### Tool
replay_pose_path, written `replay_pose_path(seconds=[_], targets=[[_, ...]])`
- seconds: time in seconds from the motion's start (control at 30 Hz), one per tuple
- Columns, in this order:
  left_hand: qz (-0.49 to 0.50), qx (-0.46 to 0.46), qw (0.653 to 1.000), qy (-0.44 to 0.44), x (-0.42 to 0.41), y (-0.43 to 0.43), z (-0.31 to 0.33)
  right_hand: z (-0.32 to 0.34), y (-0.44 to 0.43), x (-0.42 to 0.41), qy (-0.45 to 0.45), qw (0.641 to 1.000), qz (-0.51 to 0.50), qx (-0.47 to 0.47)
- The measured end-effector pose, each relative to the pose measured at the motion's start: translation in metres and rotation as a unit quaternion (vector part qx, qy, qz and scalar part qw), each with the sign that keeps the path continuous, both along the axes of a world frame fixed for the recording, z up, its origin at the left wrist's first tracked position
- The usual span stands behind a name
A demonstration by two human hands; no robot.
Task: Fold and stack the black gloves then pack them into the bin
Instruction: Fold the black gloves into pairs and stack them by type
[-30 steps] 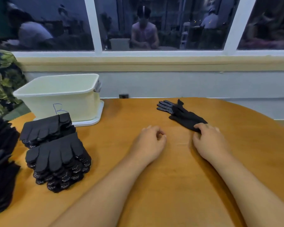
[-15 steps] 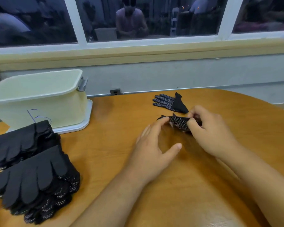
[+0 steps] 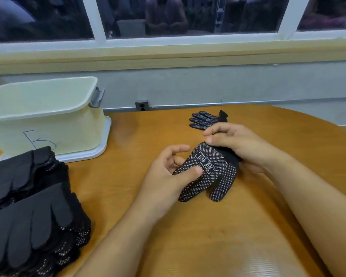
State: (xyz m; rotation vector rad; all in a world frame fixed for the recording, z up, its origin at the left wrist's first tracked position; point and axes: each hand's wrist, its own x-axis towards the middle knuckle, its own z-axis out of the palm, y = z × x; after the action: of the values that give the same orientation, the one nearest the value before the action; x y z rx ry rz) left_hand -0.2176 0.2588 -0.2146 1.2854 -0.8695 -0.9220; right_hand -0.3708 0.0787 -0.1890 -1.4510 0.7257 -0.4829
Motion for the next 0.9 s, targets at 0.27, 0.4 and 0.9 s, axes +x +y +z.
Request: replay_pose_path(seconds=[0.27,0.4,0.9], targets=[[0.133,-0.002,0.990,-0.053,0.019,-0.003,-0.013,-0.040,-0.013,0.003,0.043,0.979,-0.018,-0.198],[0.173,0.017,0.945,-0.278,0.016,-0.001,-0.017,-0.054,-0.011,0.004,0.111,0.902,-0.068,-0.413],[0.102,0.087,0.834,-0.534,-0.002,0.006,-0.016,-0.040,0.019,-0.001,0.196,0.815,-0.029,-0.545]])
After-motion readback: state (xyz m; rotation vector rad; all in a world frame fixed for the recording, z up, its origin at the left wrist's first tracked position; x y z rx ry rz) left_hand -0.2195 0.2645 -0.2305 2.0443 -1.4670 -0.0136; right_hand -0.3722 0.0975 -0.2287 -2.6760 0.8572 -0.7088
